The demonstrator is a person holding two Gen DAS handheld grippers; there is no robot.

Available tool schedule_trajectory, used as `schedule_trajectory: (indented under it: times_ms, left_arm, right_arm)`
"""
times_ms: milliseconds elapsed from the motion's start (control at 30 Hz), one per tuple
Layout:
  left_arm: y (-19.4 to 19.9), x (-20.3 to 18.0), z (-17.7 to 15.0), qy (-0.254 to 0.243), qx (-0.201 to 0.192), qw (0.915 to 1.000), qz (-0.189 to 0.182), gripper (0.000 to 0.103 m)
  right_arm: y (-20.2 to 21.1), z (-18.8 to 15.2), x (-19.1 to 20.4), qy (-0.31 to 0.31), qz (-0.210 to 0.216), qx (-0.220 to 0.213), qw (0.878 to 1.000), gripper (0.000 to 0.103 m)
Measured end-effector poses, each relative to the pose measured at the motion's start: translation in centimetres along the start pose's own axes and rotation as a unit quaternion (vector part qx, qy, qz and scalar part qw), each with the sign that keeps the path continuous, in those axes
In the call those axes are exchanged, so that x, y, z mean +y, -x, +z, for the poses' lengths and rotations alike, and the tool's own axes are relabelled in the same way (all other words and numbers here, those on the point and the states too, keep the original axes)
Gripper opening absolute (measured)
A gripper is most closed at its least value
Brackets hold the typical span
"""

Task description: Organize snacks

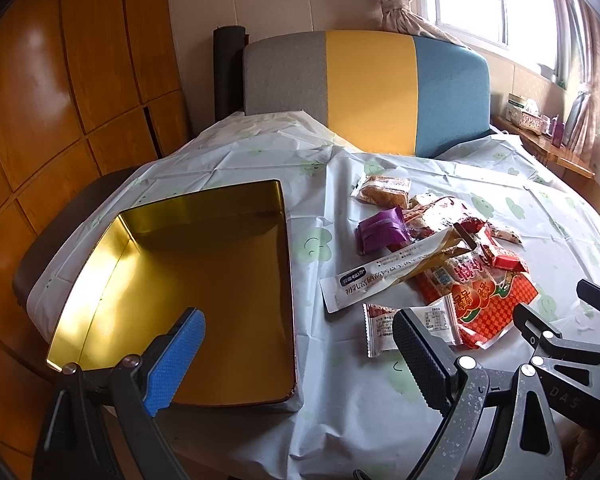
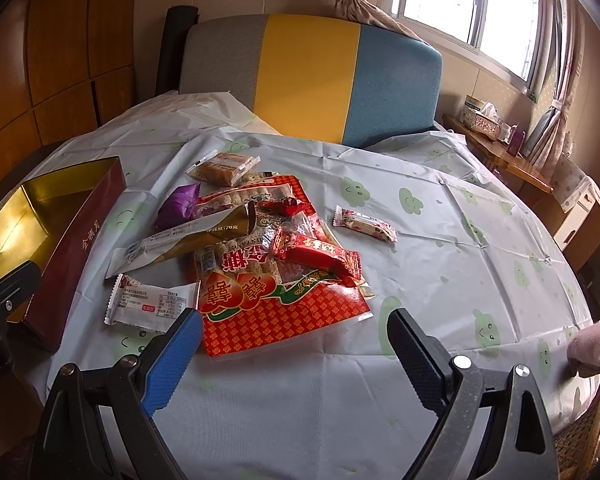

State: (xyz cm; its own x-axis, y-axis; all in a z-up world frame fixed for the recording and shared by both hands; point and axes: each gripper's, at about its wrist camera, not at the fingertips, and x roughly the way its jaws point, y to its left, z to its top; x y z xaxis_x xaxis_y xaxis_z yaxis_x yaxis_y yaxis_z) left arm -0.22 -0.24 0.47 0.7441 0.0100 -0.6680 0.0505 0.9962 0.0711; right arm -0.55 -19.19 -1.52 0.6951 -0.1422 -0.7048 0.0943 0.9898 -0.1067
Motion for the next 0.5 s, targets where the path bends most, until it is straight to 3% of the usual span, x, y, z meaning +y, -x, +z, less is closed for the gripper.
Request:
schedule_trajectory:
  times_ms: [500]
  left_arm:
    - [0.24,0.13,0.16,0.001,-0.005,1.0,0.0,0.095]
  right_arm:
    - [0.27,0.34,0.19,0.003,0.001,-0.008,1.0,0.095]
